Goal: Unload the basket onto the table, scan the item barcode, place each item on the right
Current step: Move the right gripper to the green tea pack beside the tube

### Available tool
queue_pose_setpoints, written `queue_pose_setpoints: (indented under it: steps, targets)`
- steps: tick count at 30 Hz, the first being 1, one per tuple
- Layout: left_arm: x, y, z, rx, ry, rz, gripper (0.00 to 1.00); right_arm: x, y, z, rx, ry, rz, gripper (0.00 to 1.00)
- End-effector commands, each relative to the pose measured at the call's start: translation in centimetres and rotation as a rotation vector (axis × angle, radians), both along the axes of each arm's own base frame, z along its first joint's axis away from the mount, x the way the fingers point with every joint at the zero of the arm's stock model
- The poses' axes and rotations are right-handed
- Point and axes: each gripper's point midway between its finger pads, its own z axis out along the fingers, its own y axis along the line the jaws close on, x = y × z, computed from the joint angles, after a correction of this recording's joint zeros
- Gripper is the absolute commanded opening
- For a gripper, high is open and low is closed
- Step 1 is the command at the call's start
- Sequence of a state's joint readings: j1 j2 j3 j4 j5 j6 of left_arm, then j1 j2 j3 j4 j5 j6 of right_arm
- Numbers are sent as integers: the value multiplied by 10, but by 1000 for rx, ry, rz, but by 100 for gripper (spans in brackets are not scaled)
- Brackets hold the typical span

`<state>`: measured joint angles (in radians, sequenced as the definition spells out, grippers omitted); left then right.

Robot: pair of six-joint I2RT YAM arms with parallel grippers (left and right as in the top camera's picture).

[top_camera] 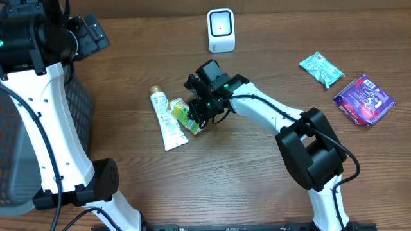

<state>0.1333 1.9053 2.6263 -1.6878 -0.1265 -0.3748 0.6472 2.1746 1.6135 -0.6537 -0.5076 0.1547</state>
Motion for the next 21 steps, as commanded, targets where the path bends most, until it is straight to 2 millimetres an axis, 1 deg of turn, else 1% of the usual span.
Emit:
queue_pose_setpoints:
  steps: [1,4,5,8,11,13,16,18,19,21]
  targets:
    - [1,1,-2,-12,3,12,99,-4,3,19,139,149,-32,4]
    - [1,1,-2,-12,3,12,100,4,-9,22,160,206,-85,4]
    - [1,1,-2,-12,3,12,100,7,-14,22,157,214,-104,7]
    - [1,1,-2,-12,3,12,100,16,-28,19,143,223,-139,19]
    - [1,1,-2,-12,3,12,100,20,-36,13,116,215,-162,34]
    - [1,1,-2,-12,3,12,100,19,-39,8,96,216,-174,38]
    - [1,1,-2,-12,3,12,100,16,-44,-1,67,218,-185,48]
    - [1,1,-2,-12,3,12,99,21,-49,-6,32,167,-172,54]
    - [1,1,-2,-12,3,12,100,24,-49,-6,30,118,-134,59]
    - [1,1,-2,-12,3,12,99,31,-48,0,38,32,-64,66]
